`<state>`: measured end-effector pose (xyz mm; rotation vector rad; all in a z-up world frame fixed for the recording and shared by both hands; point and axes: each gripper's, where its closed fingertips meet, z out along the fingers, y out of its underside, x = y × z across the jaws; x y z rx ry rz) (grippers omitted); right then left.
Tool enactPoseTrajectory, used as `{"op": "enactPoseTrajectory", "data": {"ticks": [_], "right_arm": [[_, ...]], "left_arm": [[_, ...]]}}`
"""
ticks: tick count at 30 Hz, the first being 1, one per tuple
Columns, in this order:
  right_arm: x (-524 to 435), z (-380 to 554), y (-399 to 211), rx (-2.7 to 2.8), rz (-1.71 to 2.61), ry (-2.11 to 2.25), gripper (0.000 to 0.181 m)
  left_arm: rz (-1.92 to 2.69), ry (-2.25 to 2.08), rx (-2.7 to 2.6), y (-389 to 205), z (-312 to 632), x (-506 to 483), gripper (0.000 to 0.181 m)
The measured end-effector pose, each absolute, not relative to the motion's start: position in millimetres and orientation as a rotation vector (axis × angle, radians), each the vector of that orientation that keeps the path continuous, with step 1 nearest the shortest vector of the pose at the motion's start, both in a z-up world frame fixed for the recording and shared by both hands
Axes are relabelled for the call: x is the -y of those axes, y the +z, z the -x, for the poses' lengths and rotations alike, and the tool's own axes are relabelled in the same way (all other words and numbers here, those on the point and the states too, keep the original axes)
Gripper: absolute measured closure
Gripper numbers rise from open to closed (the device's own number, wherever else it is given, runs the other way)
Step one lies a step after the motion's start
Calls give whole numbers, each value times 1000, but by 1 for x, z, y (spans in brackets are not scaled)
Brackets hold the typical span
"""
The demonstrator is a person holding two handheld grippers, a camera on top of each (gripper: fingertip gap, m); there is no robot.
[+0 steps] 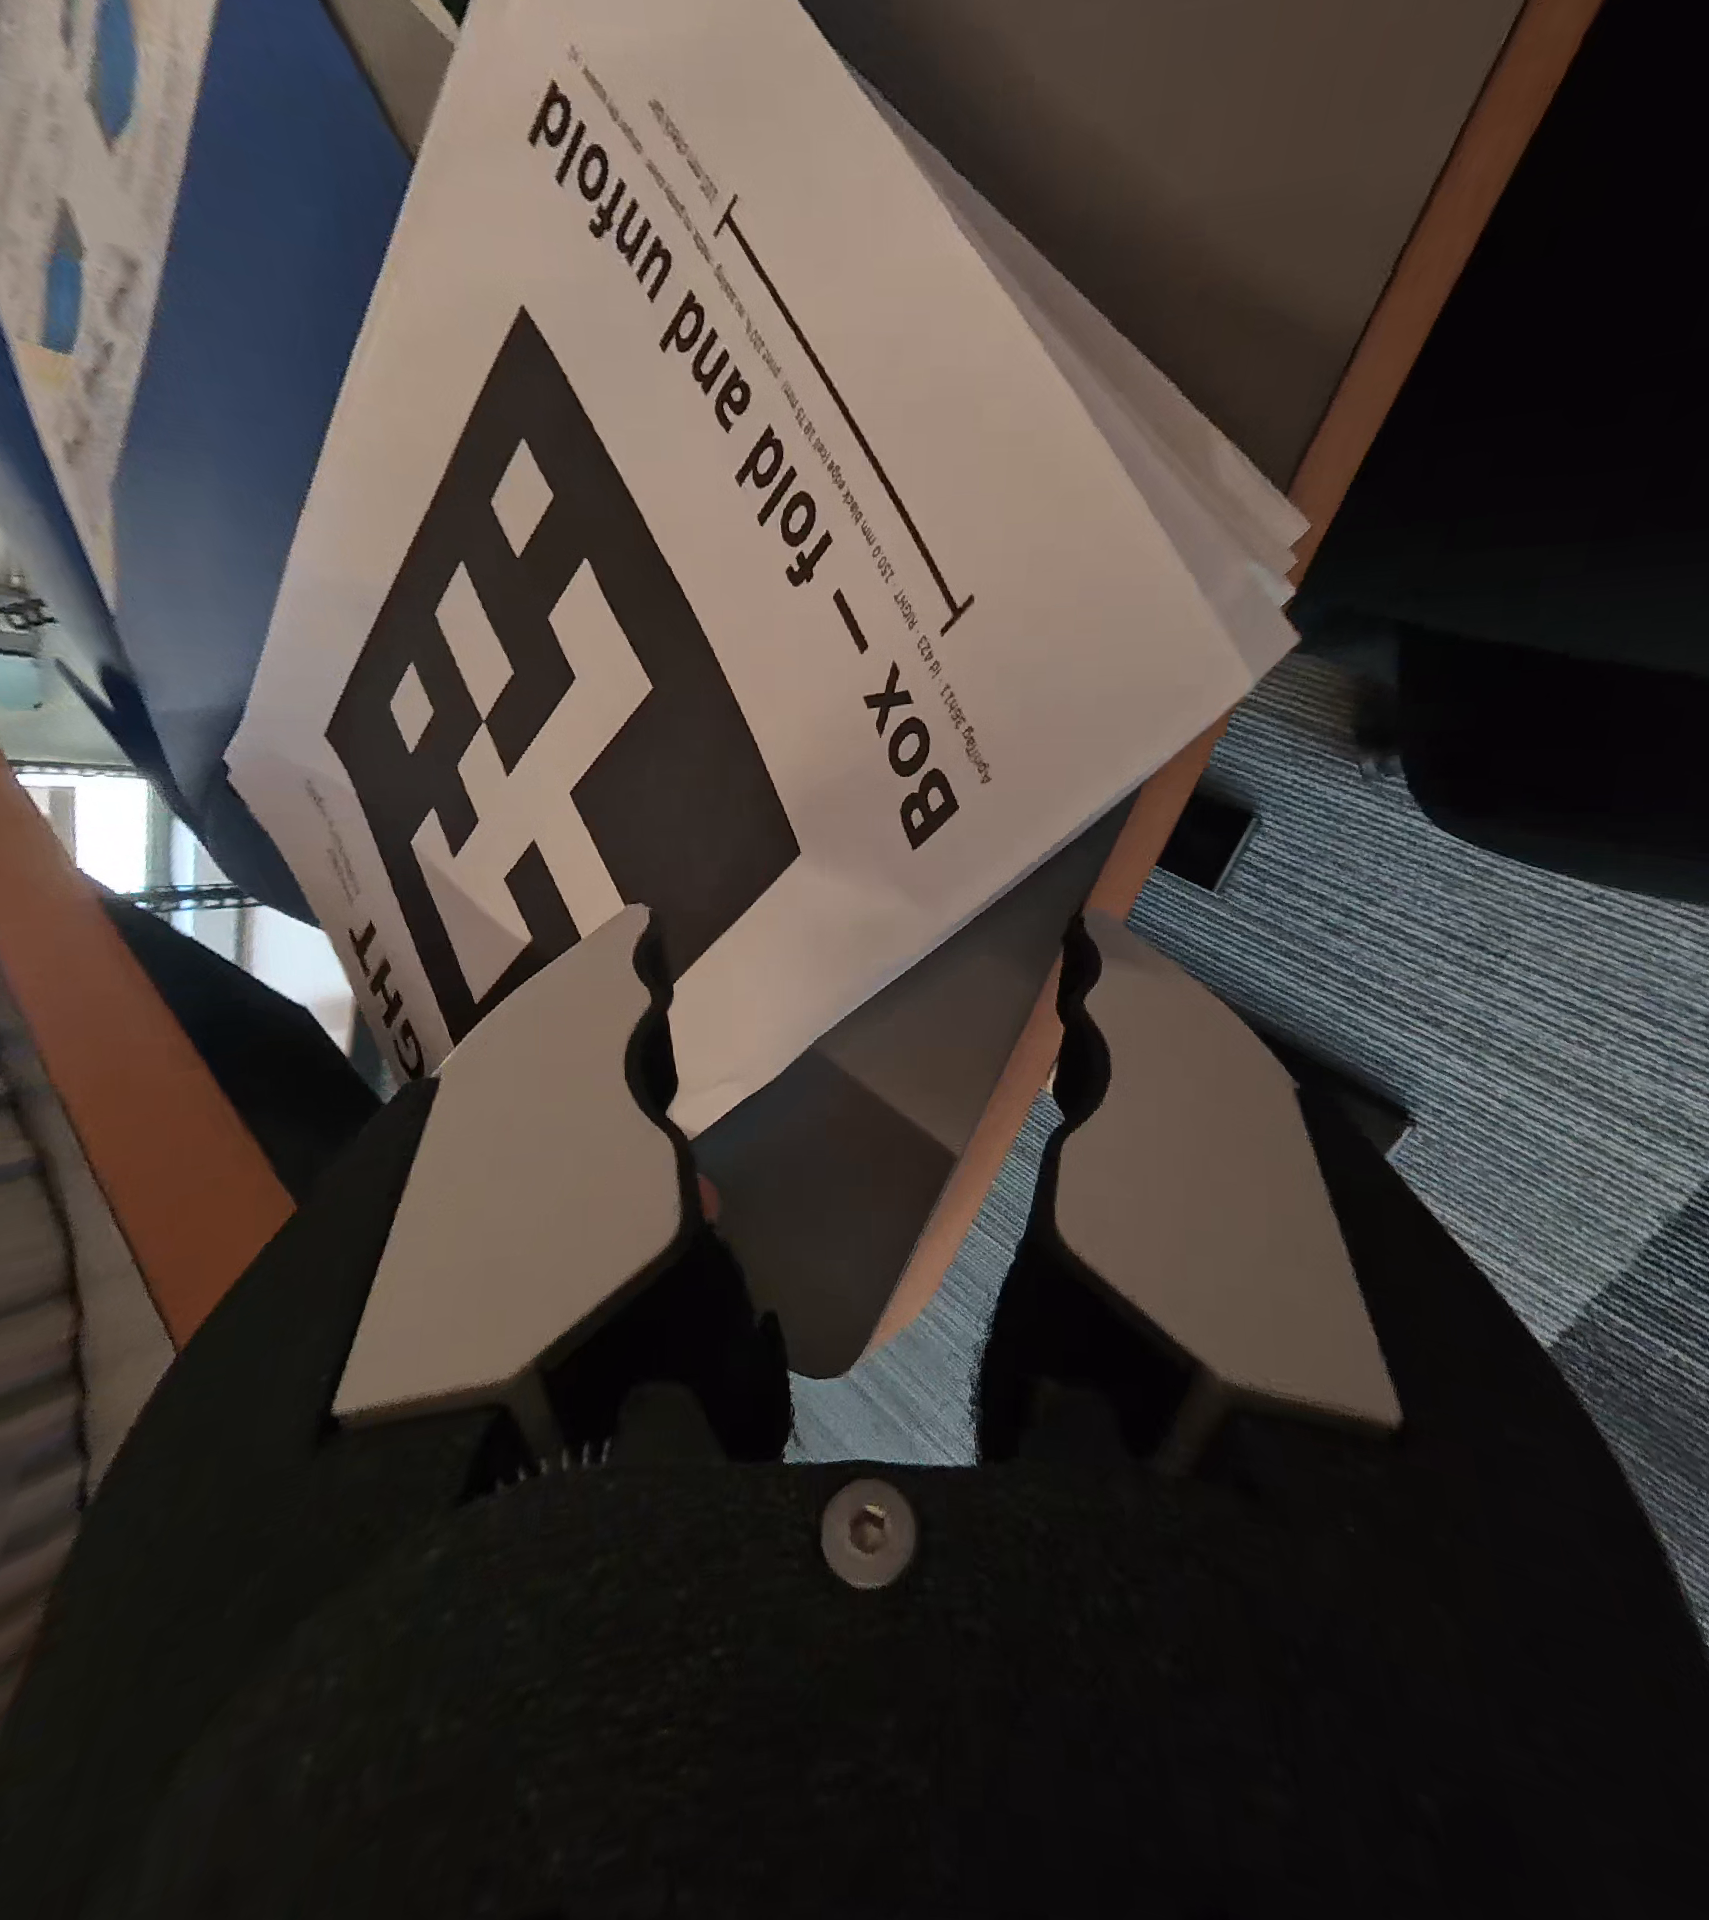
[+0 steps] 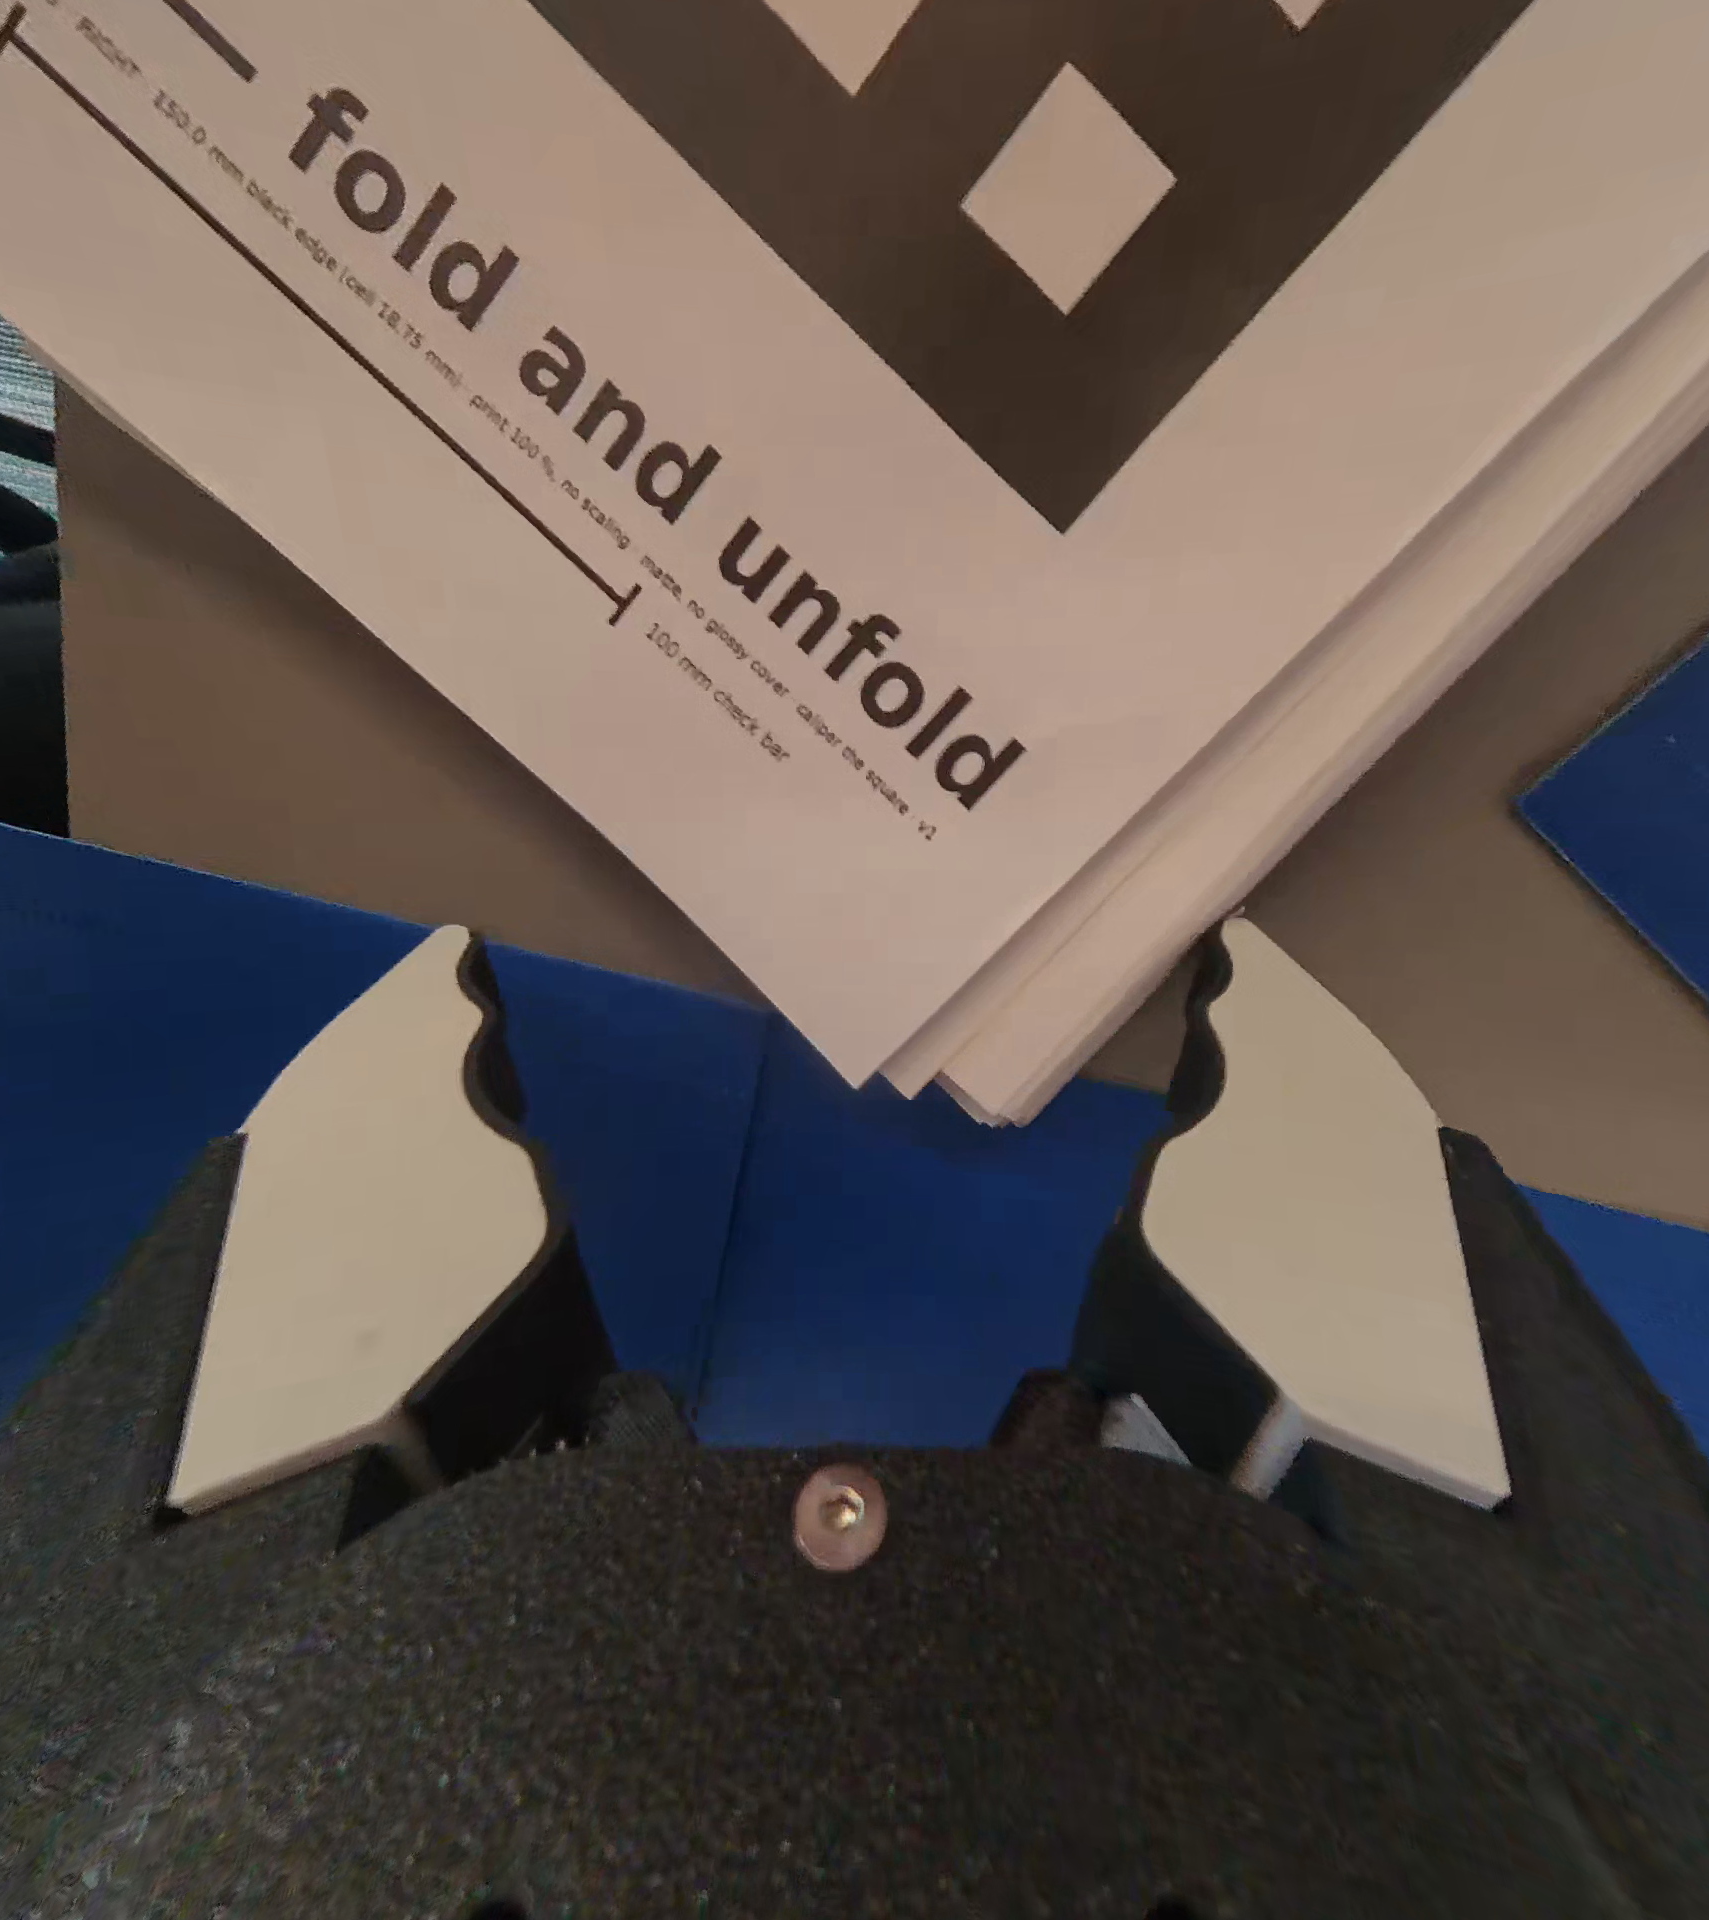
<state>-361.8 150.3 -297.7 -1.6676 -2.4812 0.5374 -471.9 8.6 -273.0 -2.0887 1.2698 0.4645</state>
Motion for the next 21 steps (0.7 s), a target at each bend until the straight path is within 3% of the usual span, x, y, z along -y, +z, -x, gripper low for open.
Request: {"op": "enactPoseTrajectory", "data": {"ticks": [5, 12, 16, 21], "right_arm": [[-139, 359, -297, 2508, 1662, 537, 55], [-127, 359, -296, 2487, 1712, 518, 41], [-136, 356, -292, 2510, 1718, 581, 50], [-144, 353, -298, 2542, 1727, 517, 35]], "left_arm": [[2138, 335, -1280, -274, 463, -10, 124], [2203, 286, -1308, -276, 453, -8, 121], [2228, 329, -1320, -269, 451, -1, 110], [2124, 441, -1332, -270, 441, 6, 78]]}}
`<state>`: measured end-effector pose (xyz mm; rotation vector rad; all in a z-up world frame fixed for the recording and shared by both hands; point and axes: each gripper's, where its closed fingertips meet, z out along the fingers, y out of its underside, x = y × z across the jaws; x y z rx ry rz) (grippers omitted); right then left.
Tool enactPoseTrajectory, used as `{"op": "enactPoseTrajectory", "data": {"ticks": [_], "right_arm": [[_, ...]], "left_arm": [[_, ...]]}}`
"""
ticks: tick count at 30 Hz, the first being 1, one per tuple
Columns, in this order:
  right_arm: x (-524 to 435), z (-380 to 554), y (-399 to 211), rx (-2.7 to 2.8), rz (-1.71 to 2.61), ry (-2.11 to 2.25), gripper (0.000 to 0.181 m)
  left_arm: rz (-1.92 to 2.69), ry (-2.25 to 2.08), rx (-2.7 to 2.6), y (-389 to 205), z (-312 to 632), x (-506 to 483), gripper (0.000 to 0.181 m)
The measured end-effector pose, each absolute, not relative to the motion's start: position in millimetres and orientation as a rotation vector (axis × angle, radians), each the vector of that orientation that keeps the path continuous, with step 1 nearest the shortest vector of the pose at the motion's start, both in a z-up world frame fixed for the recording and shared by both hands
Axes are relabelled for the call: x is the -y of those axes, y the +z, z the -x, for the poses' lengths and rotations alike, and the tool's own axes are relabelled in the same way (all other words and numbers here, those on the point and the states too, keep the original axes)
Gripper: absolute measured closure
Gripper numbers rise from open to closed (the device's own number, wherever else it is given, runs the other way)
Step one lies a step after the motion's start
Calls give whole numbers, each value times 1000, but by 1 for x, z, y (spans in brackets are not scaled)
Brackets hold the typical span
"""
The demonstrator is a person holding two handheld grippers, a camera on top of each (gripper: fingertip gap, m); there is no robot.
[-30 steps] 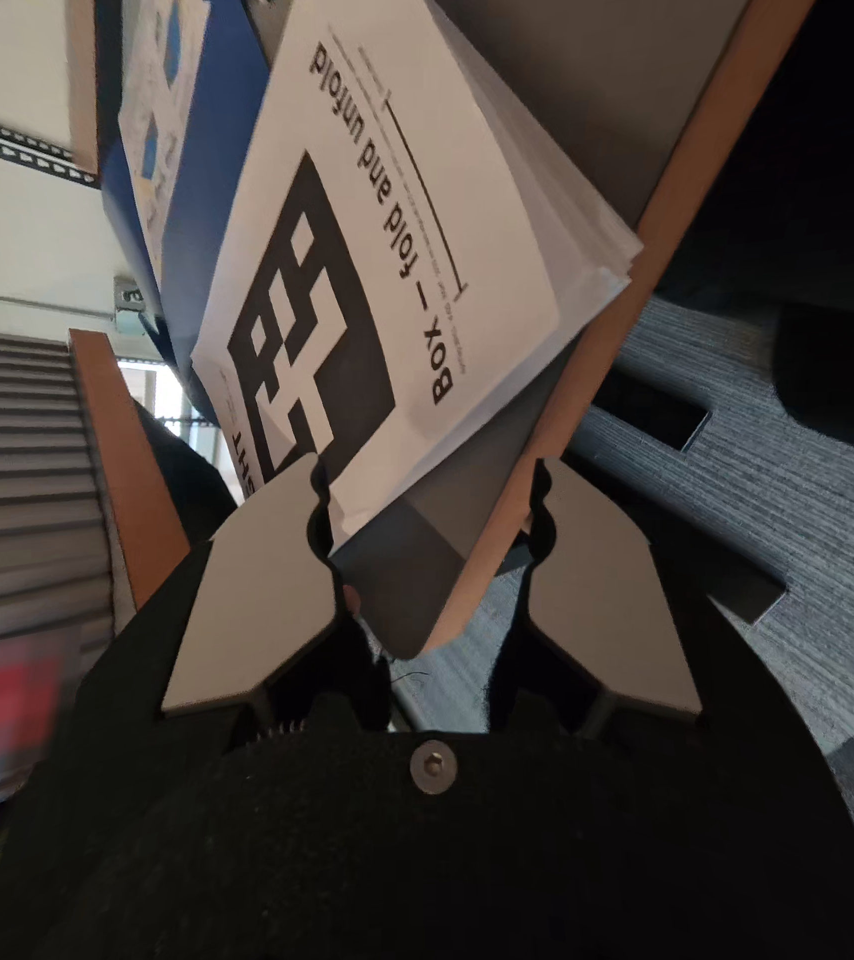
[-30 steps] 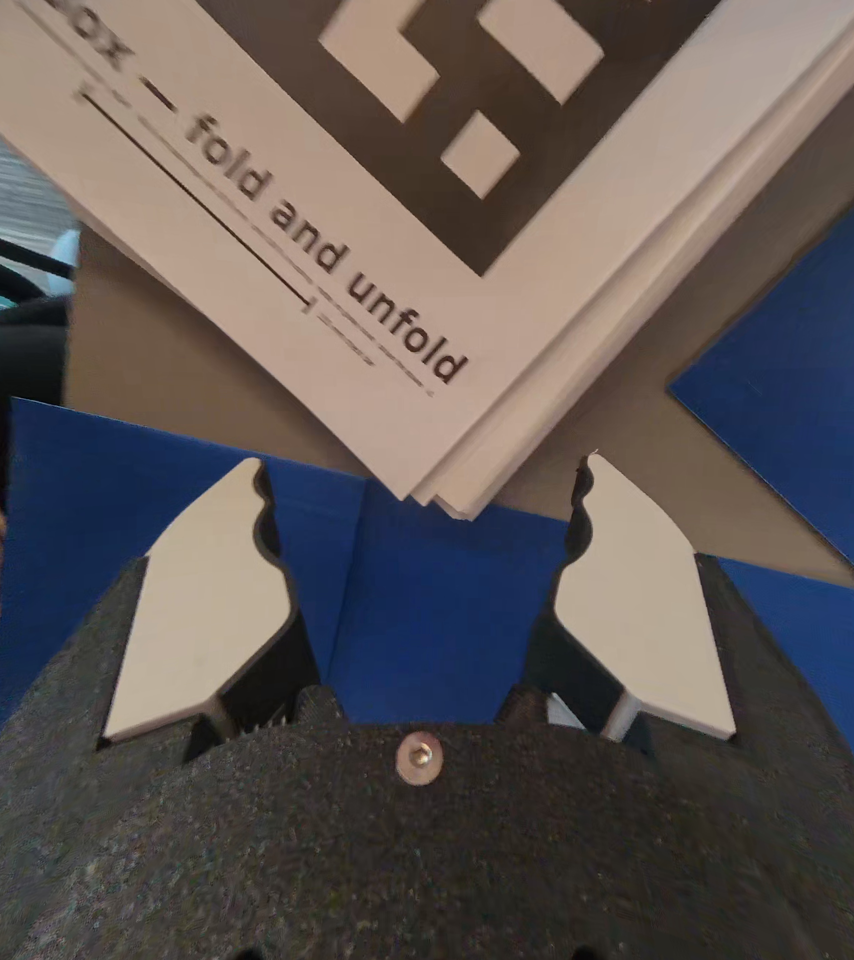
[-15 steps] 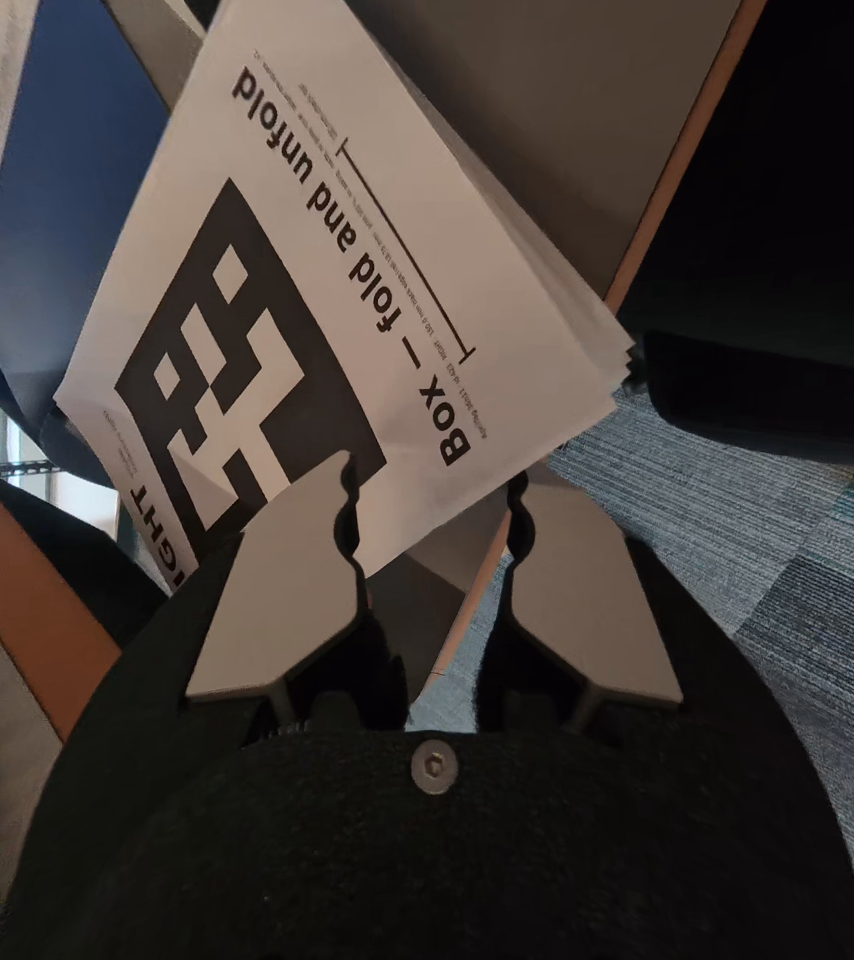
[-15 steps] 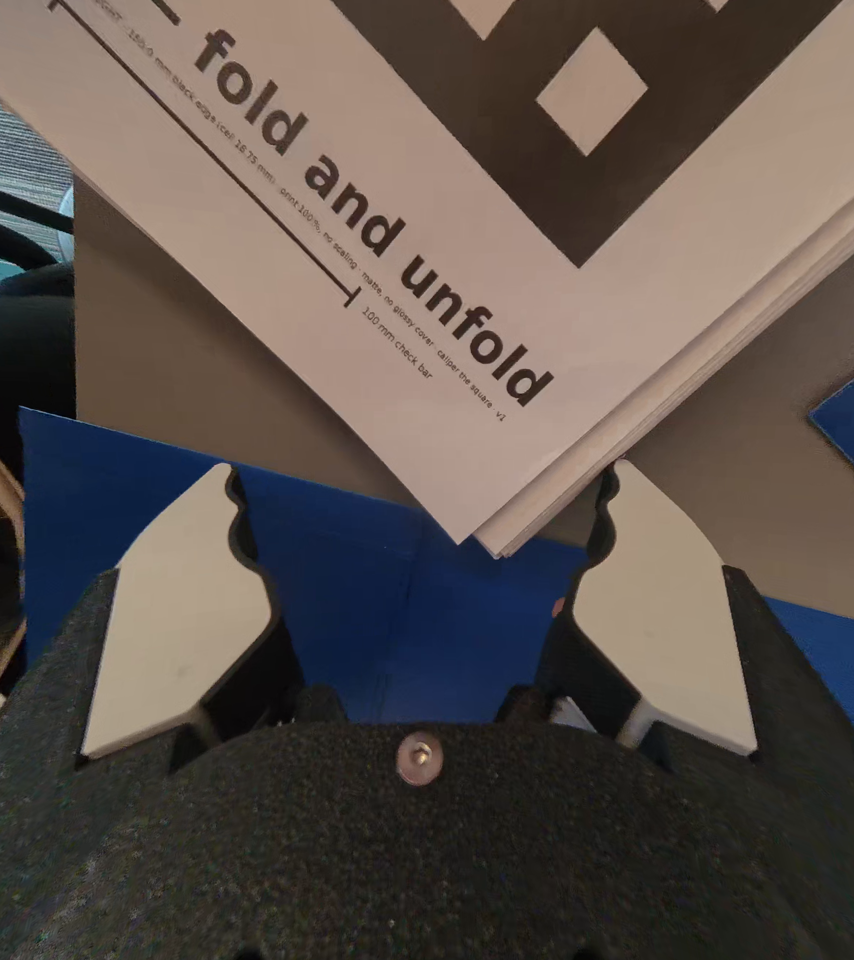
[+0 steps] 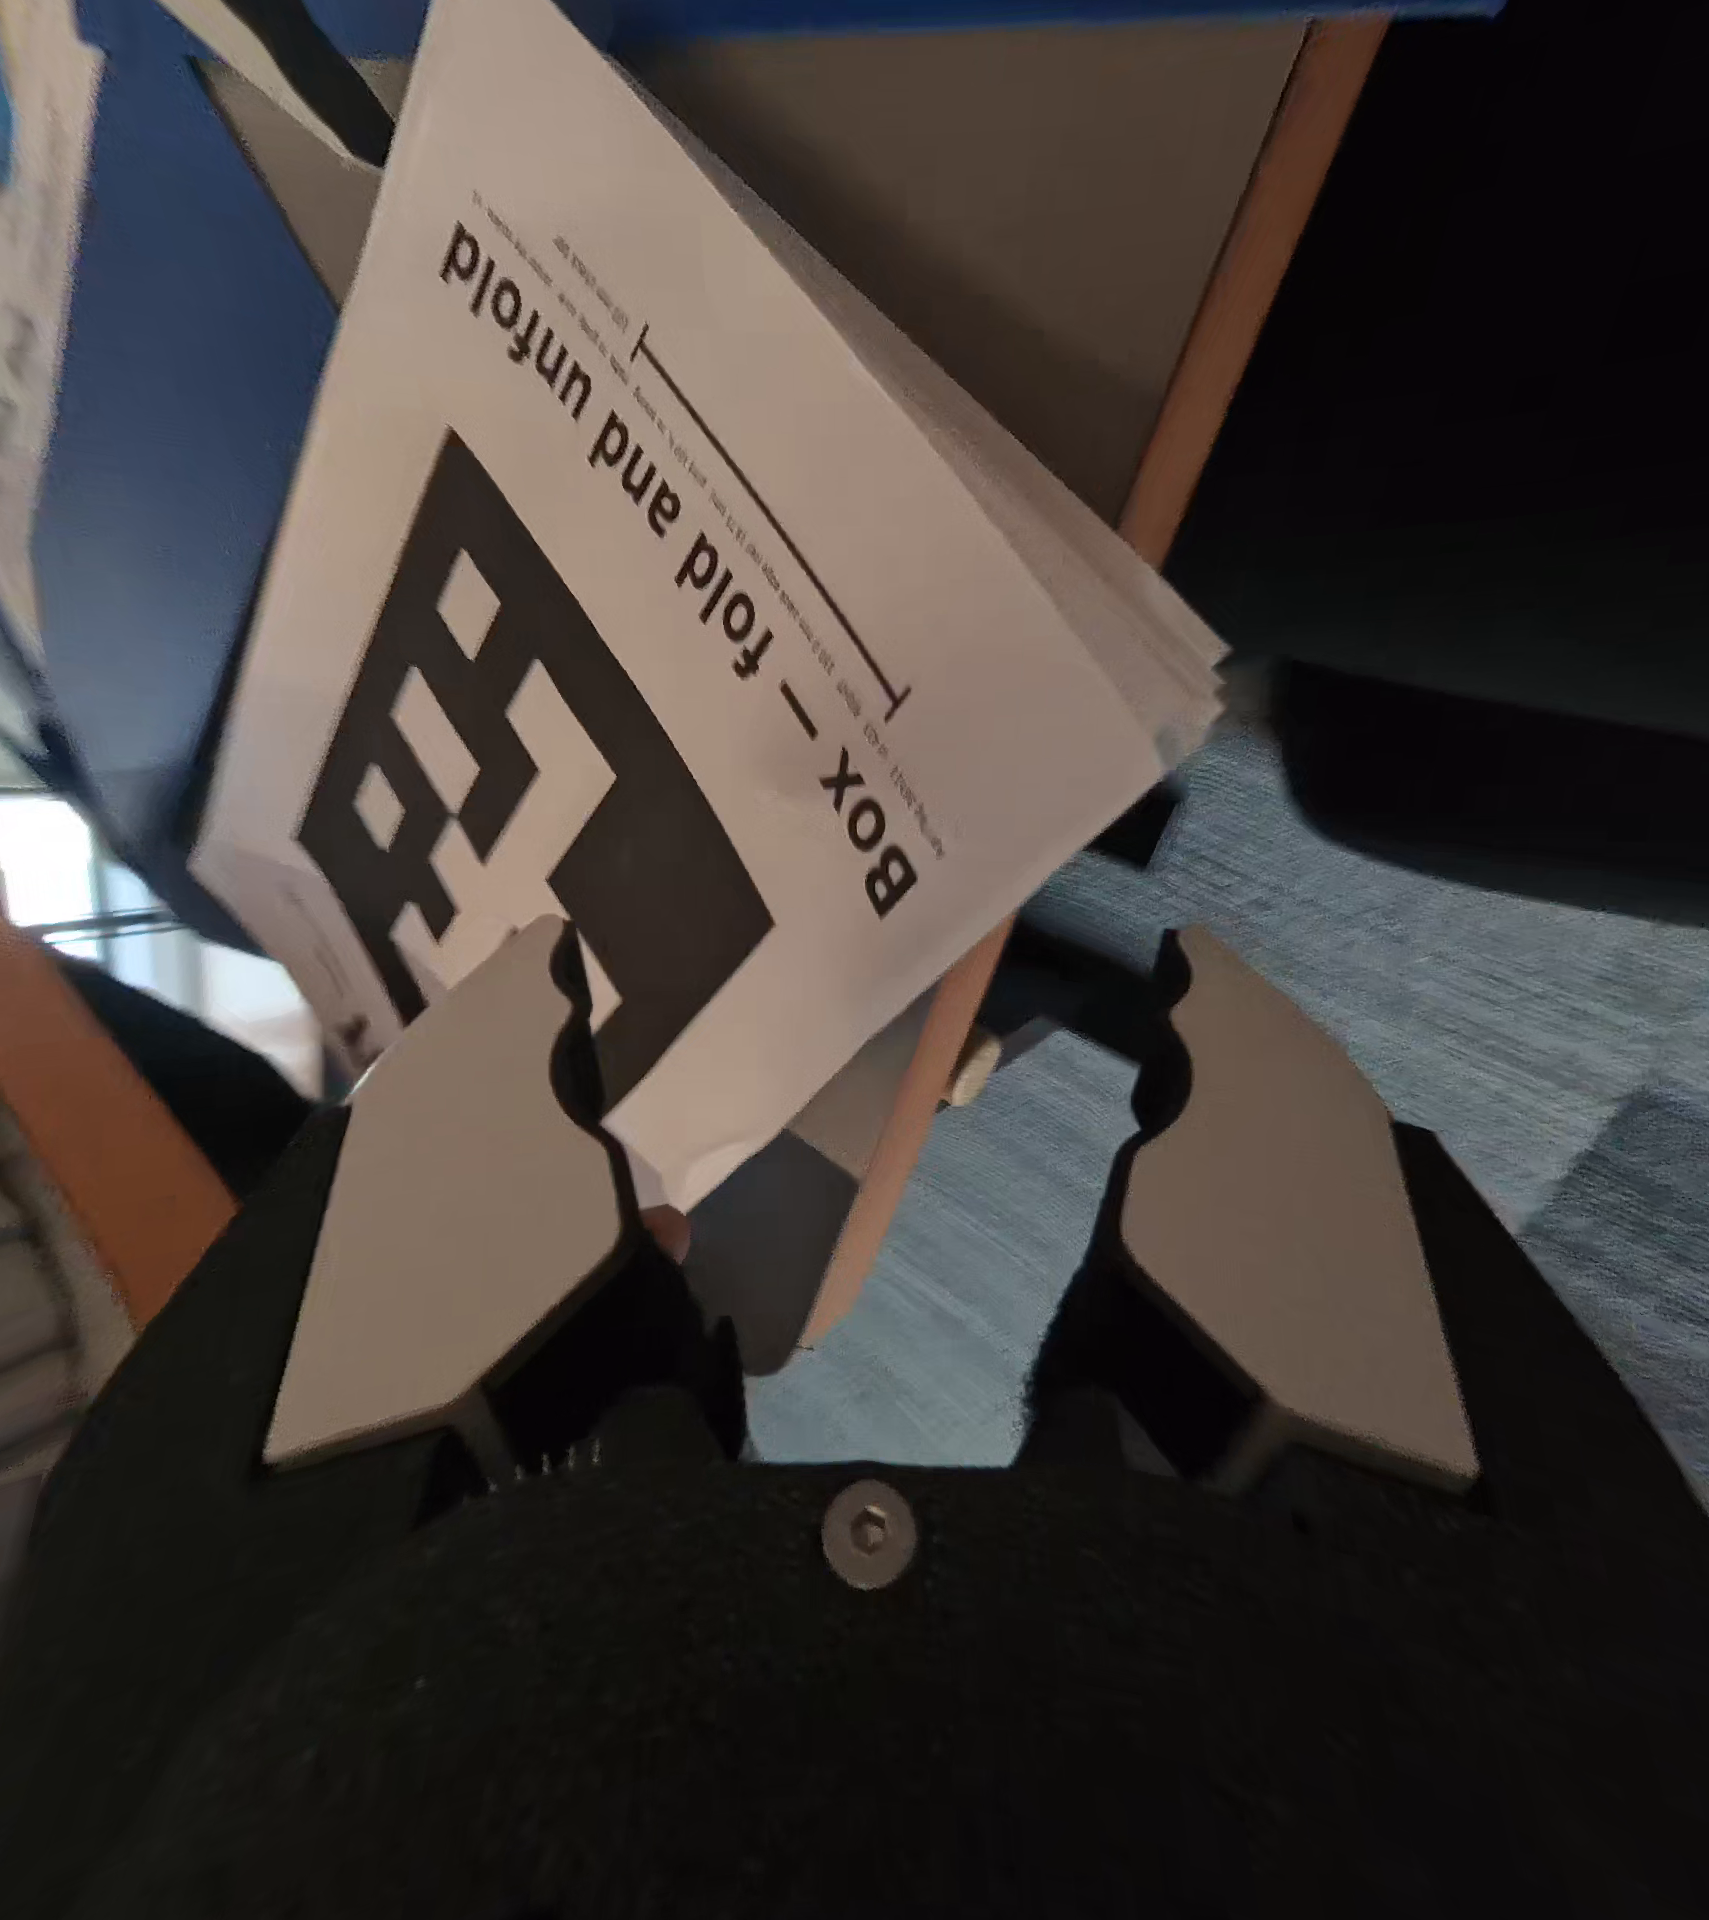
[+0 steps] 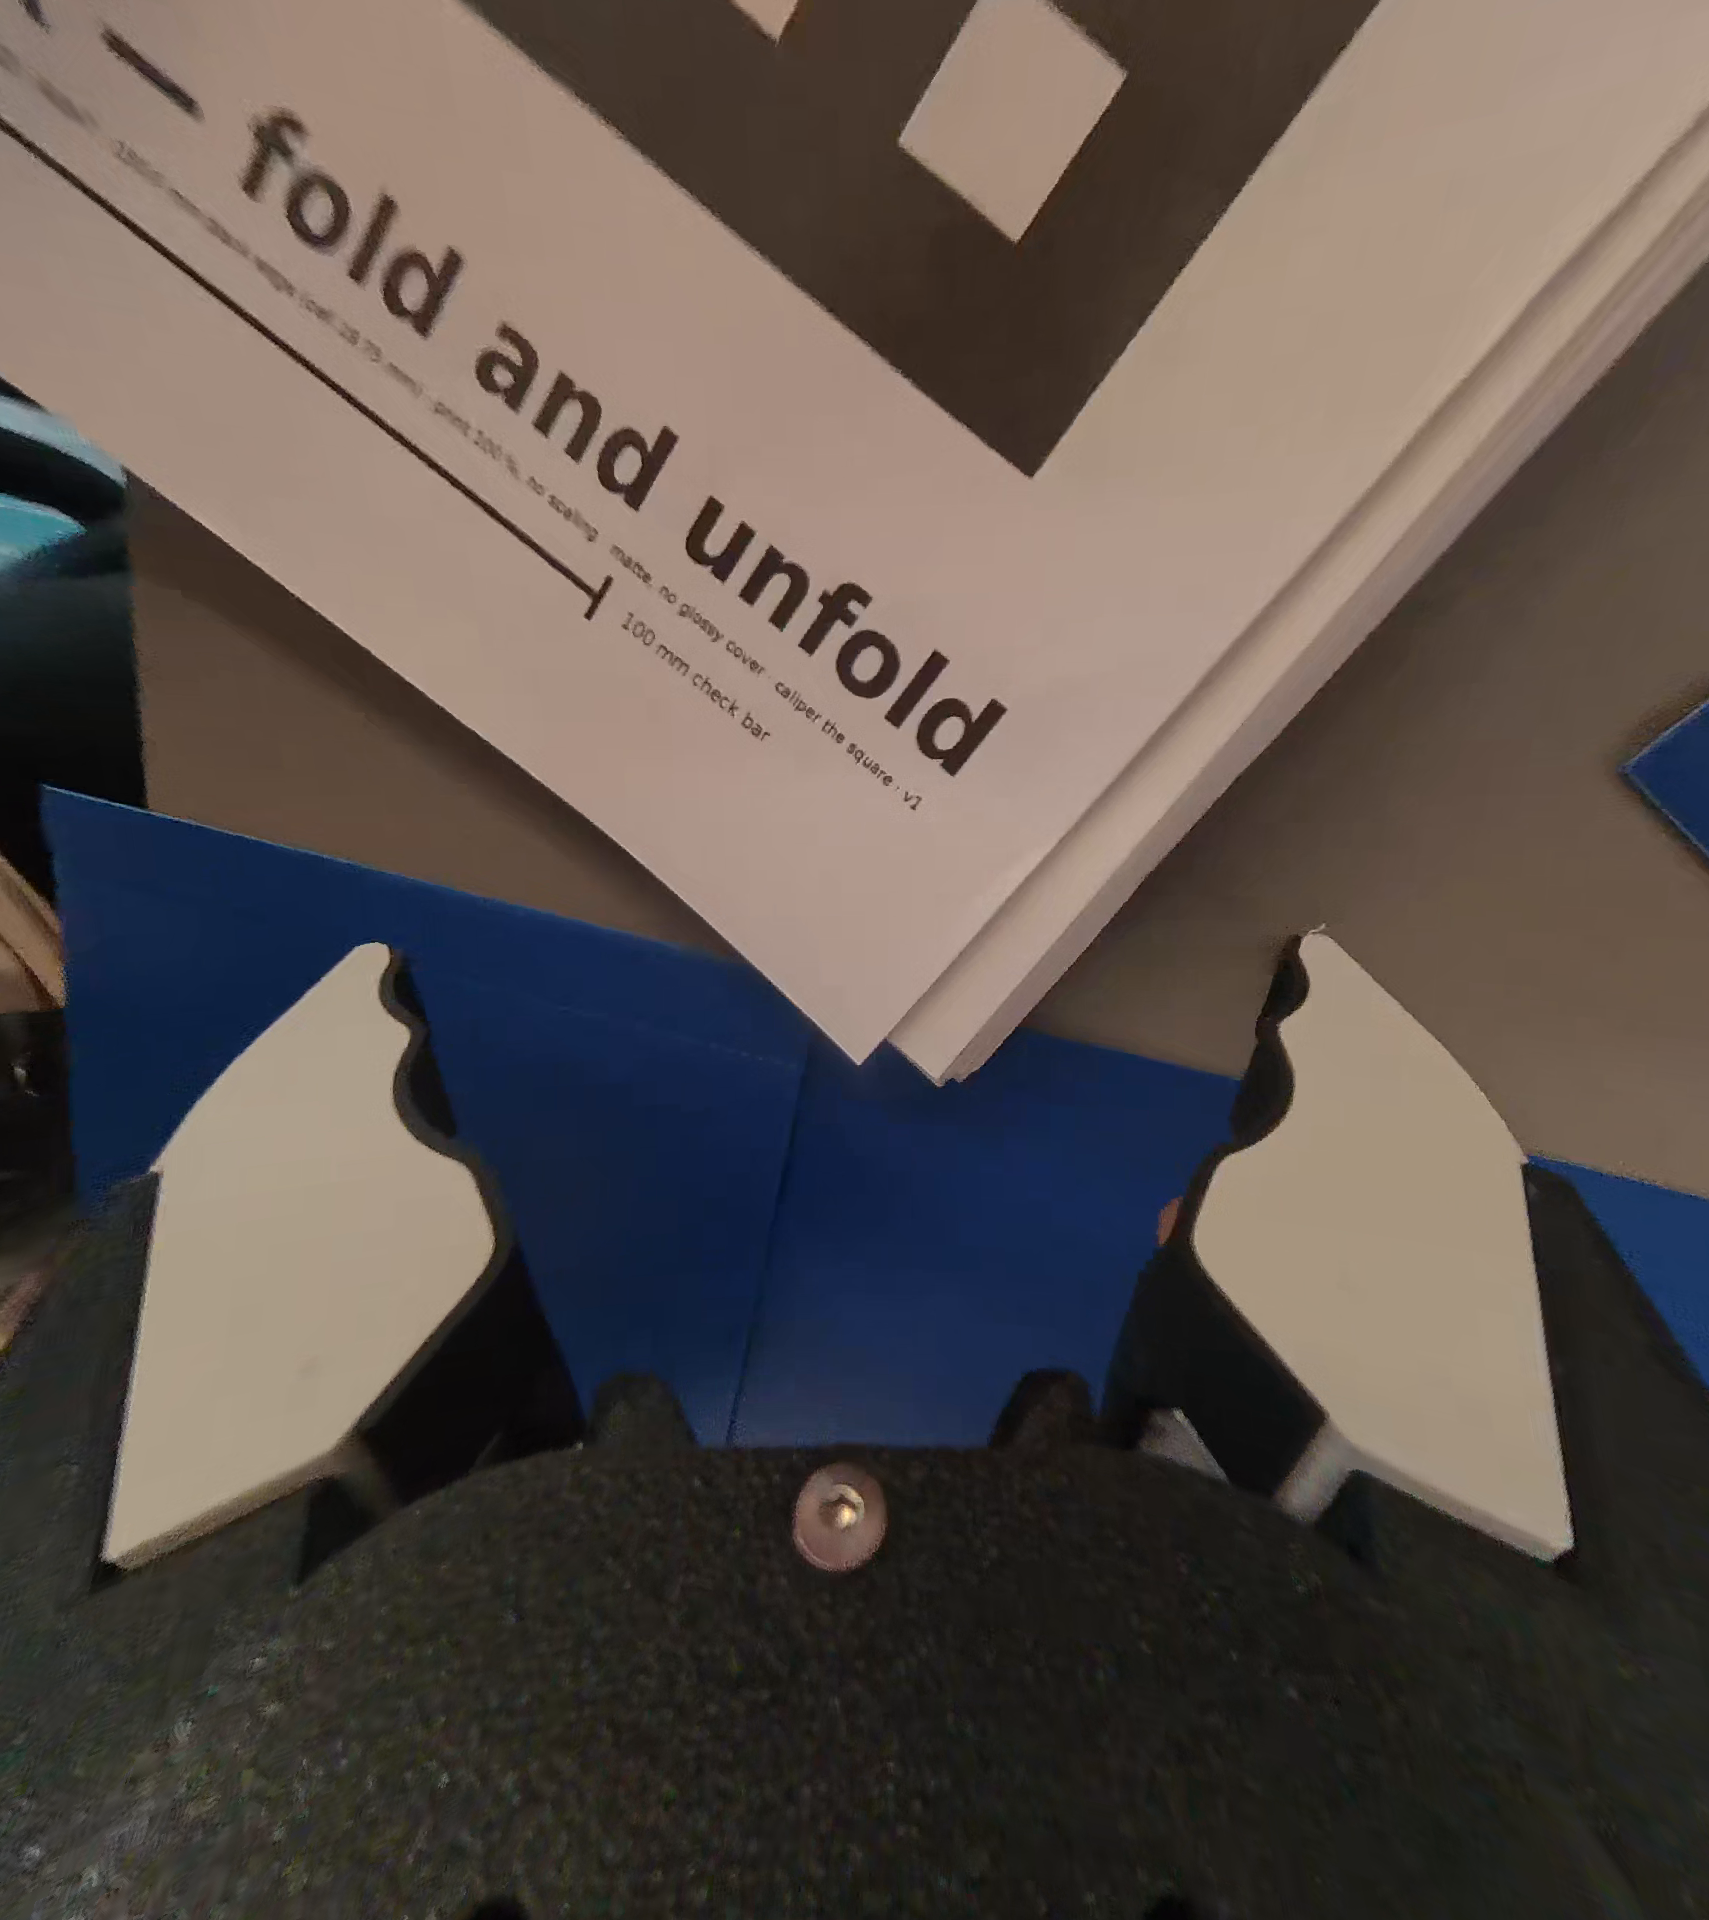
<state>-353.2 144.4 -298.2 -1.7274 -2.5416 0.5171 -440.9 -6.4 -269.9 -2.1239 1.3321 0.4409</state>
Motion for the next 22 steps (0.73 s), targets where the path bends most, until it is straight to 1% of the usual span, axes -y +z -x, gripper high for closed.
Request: {"op": "enactPoseTrajectory", "data": {"ticks": [3, 6, 7, 10, 11, 12, 15, 19, 21, 22], "right_arm": [[-142, 352, -302, 2579, 1693, 410, 34], [-129, 353, -300, 2601, 1669, 432, 37], [-126, 353, -301, 2600, 1678, 425, 34], [-119, 352, -299, 2588, 1702, 467, 33], [-118, 351, -297, 2591, 1703, 482, 33], [-118, 351, -295, 2592, 1700, 500, 33], [-126, 354, -289, 2565, 1674, 553, 48], [-132, 357, -287, 2528, 1537, 557, 50], [-129, 362, -276, 2457, 1436, 573, 51], [-124, 365, -266, 2416, 1354, 587, 56]], "left_arm": [[2073, 629, -1389, -275, 435, -9, 67], [2079, 607, -1378, -274, 430, -20, 69], [2080, 595, -1382, -271, 429, -22, 67], [2135, 555, -1377, -268, 430, -27, 48], [2158, 513, -1377, -271, 426, -27, 46], [2171, 469, -1387, -276, 421, -25, 48], [2151, 470, -1370, -281, 416, -20, 54], [1960, 438, -1351, -269, 413, -3, 76], [1808, 409, -1380, -266, 401, 7, 89], [1738, 451, -1406, -266, 399, 8, 94]]}}
